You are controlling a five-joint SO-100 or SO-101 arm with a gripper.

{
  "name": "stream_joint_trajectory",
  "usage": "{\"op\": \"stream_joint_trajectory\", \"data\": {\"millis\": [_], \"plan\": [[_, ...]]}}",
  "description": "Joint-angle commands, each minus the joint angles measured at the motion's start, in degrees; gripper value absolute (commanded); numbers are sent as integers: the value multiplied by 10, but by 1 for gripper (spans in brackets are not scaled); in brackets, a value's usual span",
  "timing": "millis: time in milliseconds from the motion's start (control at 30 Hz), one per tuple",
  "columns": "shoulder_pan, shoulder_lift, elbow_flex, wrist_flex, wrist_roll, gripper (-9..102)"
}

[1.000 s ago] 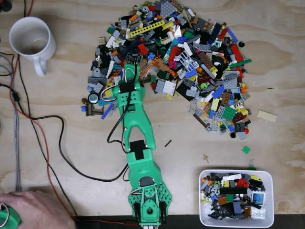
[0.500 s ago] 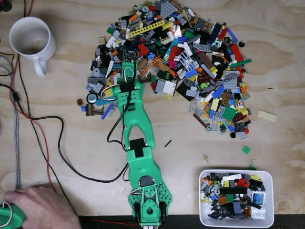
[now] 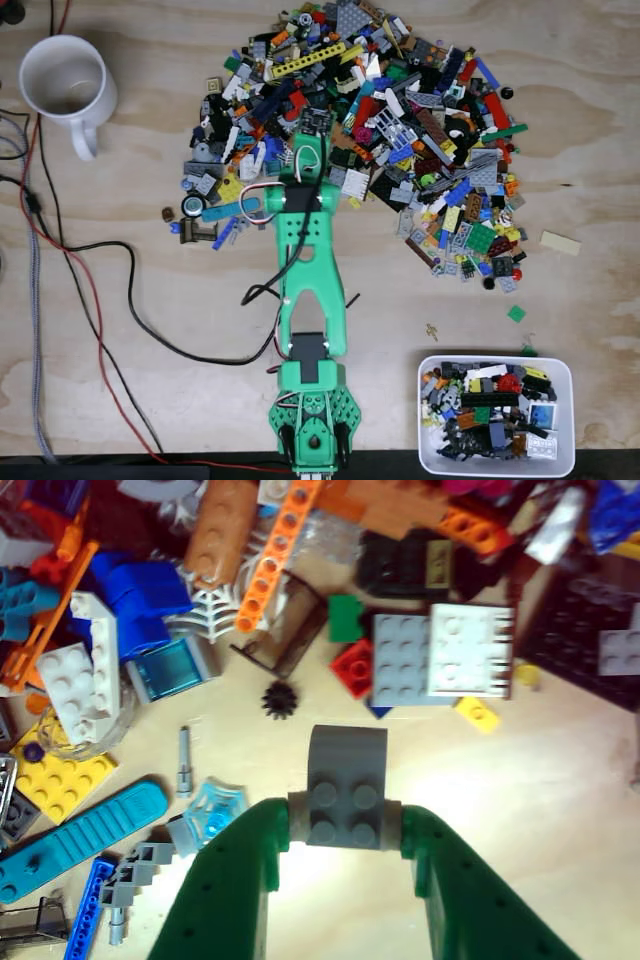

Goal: Find the closest Lego and put it in the bin.

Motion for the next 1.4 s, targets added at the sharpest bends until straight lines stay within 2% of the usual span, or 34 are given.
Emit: {"op": "stream_joint_trajectory", "data": {"millis": [0, 167, 333, 467, 600, 733, 867, 1033, 1167, 1267, 1367], "plan": [[151, 155, -56, 83, -36, 4], [412, 196, 0, 88, -107, 4], [640, 224, 72, 21, -138, 4], [778, 260, 142, -32, -161, 4], [867, 288, 224, -84, -181, 6], [894, 317, 243, -108, -173, 7], [909, 337, 248, -98, -188, 7], [896, 347, 254, -134, -159, 22], [881, 356, 255, -147, -161, 24], [811, 369, 244, -145, -148, 20], [669, 381, 250, -144, -133, 17]]}}
